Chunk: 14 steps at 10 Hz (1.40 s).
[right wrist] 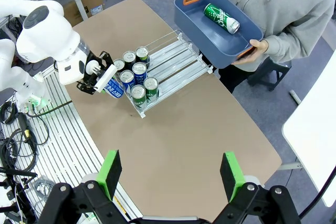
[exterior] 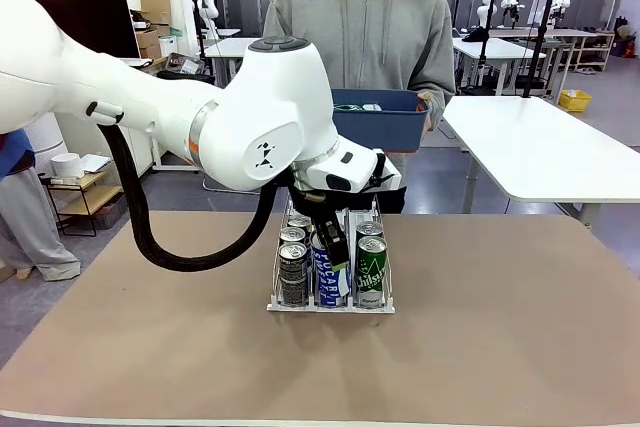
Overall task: Fill the beverage cans into the dispenser.
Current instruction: Place the picked Ionic drink in the line of the Automatic Can Dispenser with the same cans.
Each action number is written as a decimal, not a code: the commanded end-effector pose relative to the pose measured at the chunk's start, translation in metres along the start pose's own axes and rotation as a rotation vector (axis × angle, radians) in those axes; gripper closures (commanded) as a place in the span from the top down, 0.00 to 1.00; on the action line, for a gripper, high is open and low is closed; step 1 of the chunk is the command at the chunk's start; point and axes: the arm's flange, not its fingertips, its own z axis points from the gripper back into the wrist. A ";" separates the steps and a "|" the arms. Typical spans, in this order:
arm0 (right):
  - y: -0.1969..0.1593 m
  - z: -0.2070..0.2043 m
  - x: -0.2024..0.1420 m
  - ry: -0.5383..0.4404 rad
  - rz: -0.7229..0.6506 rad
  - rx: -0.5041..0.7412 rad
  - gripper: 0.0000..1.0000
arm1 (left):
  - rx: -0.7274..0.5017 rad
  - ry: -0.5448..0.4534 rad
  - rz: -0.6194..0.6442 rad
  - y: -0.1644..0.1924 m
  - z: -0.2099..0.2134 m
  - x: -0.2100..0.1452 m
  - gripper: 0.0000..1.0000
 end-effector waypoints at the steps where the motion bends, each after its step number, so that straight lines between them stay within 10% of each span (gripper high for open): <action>1: 0.003 -0.003 -0.003 -0.022 0.000 0.014 1.00 | -0.010 0.003 0.054 0.014 -0.008 0.004 0.57; 14: 0.003 -0.003 -0.003 -0.022 0.000 0.014 1.00 | 0.107 0.036 0.153 0.060 -0.047 0.017 0.57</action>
